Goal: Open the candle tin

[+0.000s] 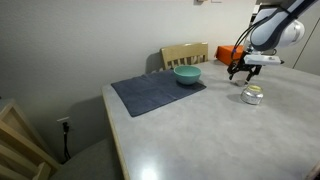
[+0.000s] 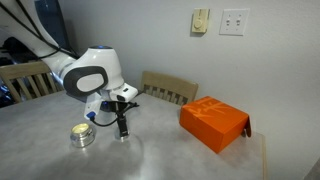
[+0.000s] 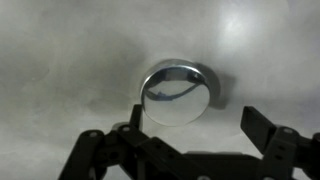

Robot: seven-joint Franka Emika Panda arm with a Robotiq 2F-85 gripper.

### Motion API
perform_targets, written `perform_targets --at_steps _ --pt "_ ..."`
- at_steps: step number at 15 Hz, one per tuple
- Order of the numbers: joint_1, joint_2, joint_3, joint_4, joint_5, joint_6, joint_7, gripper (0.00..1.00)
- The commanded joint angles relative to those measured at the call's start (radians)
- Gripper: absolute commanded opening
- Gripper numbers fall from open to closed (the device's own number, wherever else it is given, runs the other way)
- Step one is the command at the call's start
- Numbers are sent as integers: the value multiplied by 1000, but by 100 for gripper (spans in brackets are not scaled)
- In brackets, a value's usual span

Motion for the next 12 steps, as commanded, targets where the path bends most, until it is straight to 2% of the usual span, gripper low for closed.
perform_targets --at_steps 1,4,7,9,10,11,12 --pt "102 -106 -87 -146 -57 81 86 100" --pt "196 -168 -168 -224 -120 104 159 100" --pt "247 -234 -195 -289 -179 94 195 100" --pt "227 -285 -150 -329 -189 85 168 100" --pt "151 -319 -50 -347 -139 76 70 100" --pt "202 -237 -123 -276 -180 78 167 100" --pt "192 -252 -101 -287 -178 77 163 100"
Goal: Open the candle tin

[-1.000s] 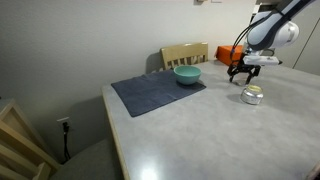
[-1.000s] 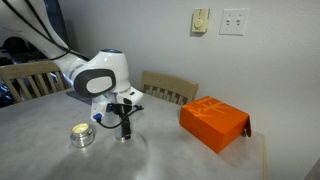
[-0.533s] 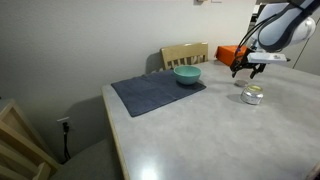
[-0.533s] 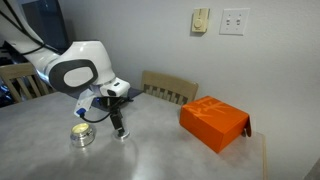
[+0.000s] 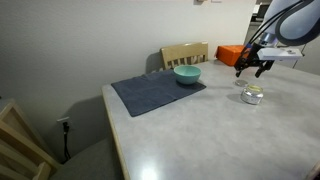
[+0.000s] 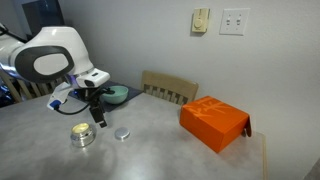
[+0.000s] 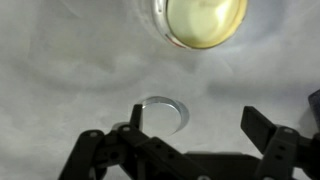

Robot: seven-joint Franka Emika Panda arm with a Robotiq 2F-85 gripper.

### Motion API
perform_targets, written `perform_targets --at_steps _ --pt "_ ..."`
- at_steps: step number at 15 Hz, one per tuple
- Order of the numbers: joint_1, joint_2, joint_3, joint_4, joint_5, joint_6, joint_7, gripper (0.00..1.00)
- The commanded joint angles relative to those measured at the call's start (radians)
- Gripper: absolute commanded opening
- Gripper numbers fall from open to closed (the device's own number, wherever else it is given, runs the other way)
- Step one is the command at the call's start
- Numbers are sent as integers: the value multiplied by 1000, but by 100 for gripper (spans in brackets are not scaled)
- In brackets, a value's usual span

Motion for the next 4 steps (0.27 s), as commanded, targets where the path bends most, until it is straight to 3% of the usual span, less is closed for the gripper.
perform_targets --at_steps 1,4 --pt "-22 -1 18 3 -20 0 17 100" --pt "-22 9 13 8 -19 0 17 100"
